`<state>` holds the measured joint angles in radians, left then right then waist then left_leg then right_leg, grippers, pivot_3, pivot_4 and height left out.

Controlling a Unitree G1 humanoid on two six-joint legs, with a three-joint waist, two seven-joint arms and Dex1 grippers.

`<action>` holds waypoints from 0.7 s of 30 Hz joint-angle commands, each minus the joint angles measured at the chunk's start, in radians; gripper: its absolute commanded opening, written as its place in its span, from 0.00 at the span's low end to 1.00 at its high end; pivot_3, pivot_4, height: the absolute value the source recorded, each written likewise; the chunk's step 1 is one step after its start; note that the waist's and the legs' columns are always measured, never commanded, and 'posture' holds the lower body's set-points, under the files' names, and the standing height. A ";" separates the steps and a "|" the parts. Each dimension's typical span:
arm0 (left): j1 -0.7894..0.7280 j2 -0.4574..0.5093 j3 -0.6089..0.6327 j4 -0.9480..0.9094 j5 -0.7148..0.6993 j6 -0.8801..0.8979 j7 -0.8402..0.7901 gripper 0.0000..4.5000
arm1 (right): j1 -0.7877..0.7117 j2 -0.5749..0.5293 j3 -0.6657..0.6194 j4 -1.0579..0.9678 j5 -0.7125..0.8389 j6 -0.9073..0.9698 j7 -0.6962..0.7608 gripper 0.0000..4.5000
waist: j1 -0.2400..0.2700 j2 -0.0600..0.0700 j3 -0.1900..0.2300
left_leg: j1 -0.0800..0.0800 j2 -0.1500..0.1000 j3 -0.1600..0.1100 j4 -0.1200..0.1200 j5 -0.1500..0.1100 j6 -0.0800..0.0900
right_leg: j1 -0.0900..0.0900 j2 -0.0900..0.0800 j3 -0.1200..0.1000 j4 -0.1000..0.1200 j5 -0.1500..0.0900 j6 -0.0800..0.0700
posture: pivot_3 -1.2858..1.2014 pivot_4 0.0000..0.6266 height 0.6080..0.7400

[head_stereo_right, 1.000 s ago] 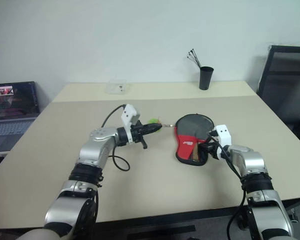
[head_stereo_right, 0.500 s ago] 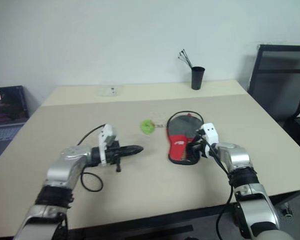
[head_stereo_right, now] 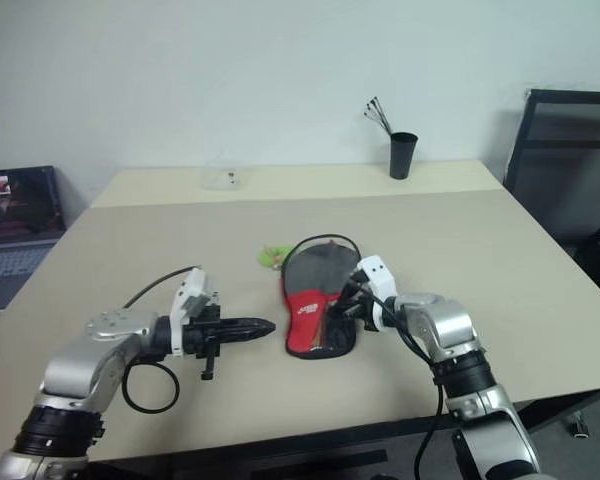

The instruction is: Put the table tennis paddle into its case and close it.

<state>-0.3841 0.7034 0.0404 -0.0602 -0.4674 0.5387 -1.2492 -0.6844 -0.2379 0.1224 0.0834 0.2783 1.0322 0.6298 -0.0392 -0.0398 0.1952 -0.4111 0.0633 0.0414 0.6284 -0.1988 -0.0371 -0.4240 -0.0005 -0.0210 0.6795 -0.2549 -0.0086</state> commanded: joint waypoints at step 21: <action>-0.005 0.069 0.007 -0.046 -0.036 -0.002 0.005 0.00 | 0.341 0.017 -0.155 -0.631 0.198 0.460 -0.193 0.01 | 0.009 0.000 0.000 | 0.000 -0.001 0.000 0.000 0.000 0.000 | 0.000 0.000 0.000 -0.001 0.000 0.000 | 0.52 0.24 1.00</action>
<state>-0.3693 0.7586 0.0456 -0.1050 -0.5052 0.5583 -1.2385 -0.3456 -0.2147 -0.0186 -0.5074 0.4484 1.4787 0.4318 -0.0306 -0.0399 0.1952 -0.4113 0.0621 0.0417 0.6285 -0.1993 -0.0374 -0.4243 -0.0007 -0.0209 0.6786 -0.2551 -0.0086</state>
